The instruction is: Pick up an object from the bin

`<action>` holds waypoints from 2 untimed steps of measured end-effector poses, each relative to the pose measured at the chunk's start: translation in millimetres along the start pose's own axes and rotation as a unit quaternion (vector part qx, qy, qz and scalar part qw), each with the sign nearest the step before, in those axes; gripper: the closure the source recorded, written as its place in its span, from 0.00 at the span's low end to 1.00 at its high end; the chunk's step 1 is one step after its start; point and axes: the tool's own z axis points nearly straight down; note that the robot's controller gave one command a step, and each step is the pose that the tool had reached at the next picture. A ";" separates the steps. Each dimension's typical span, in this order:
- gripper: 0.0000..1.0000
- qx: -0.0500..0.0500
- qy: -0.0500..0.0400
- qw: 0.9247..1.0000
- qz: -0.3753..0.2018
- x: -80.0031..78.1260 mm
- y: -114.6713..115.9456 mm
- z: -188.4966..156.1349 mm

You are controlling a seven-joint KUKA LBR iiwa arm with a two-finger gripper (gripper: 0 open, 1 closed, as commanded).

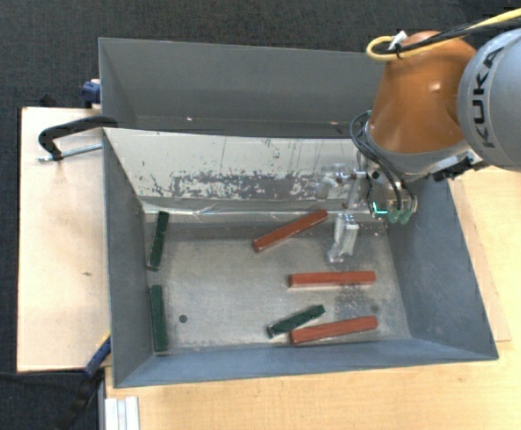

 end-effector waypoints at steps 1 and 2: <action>0.00 0.000 -0.004 1.000 0.000 -1.7 -0.1 -4.8; 0.00 0.000 -0.007 0.999 0.033 18.4 -12.6 43.4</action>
Offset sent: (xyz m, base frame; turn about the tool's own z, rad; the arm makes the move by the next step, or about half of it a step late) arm -0.0480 -0.0301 -0.1083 0.1525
